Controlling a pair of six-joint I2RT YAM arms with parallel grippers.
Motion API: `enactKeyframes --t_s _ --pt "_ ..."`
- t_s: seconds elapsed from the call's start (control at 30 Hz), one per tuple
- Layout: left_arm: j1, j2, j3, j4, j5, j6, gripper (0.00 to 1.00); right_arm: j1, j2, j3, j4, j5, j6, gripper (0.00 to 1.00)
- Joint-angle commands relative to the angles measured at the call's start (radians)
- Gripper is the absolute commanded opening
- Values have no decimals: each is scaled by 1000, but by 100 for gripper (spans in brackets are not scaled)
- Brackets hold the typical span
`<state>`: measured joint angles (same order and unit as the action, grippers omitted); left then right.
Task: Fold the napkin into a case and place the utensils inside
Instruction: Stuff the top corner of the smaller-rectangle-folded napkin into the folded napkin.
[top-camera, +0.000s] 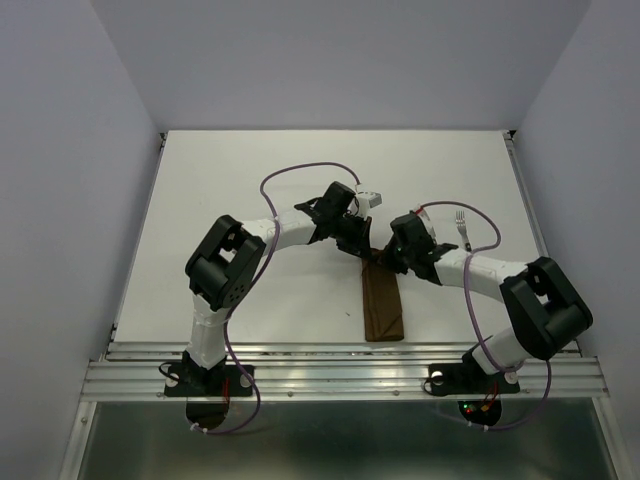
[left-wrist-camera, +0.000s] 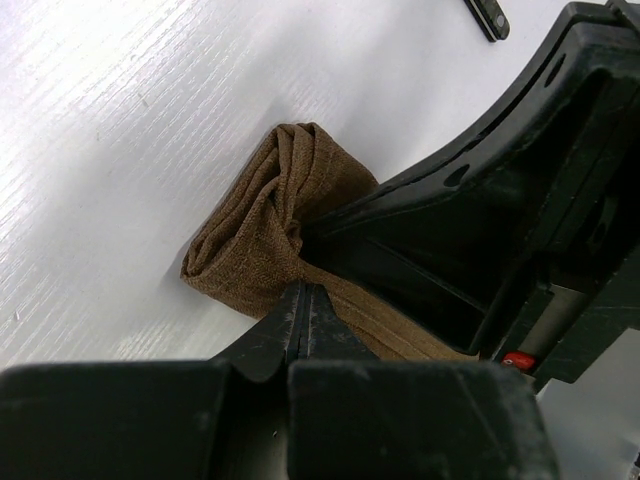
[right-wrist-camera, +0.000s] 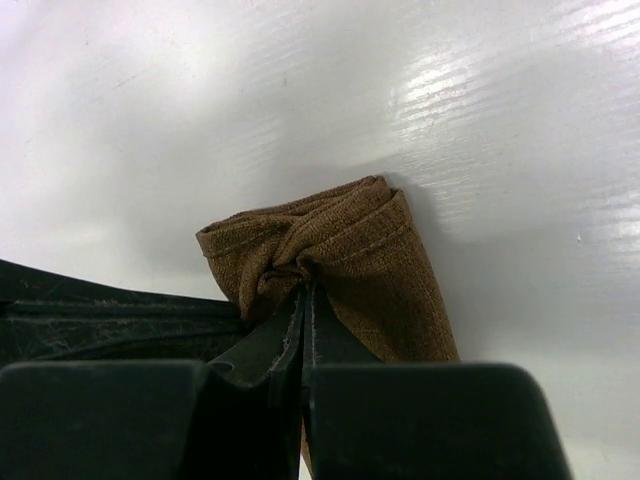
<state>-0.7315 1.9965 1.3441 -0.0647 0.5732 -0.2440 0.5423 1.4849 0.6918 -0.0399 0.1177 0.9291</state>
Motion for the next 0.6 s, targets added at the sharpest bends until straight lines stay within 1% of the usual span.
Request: enactKeyframes --t_s 0.0,0.3,0.43,0.57 --pt "-3 -13 29 2 33 17 0 -8 26 60 12 34 -21 1" --pt "-3 -15 29 0 37 22 0 -18 35 78 28 37 -30 1" --pt "-3 -13 32 0 39 20 0 -18 17 74 80 25 -30 1" --pt "-3 -11 33 -1 40 23 0 -18 34 83 83 13 -35 1"
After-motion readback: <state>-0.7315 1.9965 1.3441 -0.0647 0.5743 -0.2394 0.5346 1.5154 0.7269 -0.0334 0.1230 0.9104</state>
